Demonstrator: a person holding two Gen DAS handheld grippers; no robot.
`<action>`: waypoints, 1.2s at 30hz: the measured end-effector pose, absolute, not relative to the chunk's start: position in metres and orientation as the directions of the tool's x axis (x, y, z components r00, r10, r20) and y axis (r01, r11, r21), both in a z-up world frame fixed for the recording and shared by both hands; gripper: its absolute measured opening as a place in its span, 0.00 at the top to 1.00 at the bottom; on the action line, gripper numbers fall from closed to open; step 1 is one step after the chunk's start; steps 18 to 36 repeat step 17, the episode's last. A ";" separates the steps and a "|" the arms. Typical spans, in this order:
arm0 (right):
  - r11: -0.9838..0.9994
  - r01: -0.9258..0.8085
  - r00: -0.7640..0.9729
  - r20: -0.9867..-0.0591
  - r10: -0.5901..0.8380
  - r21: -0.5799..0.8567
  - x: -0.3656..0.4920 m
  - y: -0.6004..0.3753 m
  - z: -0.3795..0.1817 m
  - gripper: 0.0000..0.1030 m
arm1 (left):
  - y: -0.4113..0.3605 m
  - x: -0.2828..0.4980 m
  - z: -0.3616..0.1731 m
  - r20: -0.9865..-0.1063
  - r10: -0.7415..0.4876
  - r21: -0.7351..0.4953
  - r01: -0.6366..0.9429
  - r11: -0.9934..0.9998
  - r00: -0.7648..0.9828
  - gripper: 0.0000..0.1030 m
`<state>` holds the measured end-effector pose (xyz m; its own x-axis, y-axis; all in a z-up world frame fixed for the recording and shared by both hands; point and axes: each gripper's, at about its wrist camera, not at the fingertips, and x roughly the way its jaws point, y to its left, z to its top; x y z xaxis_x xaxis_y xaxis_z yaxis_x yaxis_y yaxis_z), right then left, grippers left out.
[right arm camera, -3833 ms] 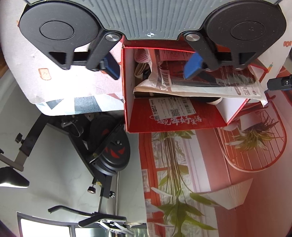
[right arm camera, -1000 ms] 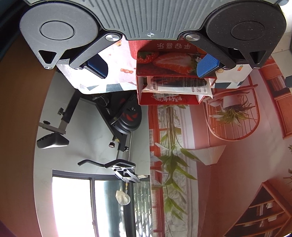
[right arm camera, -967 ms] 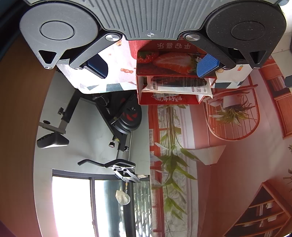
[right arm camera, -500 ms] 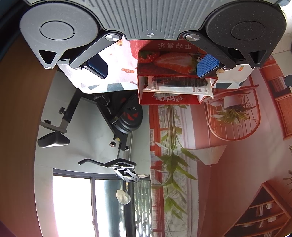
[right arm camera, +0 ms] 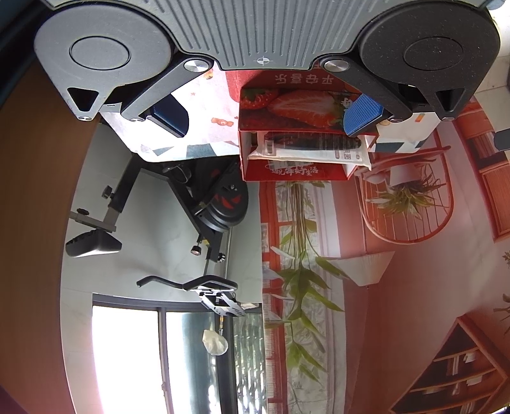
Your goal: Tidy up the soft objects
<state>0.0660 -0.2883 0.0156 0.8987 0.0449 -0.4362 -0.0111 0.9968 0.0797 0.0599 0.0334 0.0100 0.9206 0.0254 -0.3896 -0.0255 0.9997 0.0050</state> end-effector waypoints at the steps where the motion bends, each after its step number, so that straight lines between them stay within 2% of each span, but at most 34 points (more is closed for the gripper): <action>1: 0.997 -0.010 0.899 -0.435 0.044 0.081 0.066 -0.289 0.016 0.00 | 0.033 0.059 0.010 -0.389 0.025 0.005 -0.025 1.000 0.921 0.00; 36: 0.997 -0.010 0.900 -0.433 0.045 0.083 0.064 -0.286 0.017 0.00 | 0.036 0.060 0.010 -0.392 0.023 -0.008 -0.028 1.000 0.920 0.00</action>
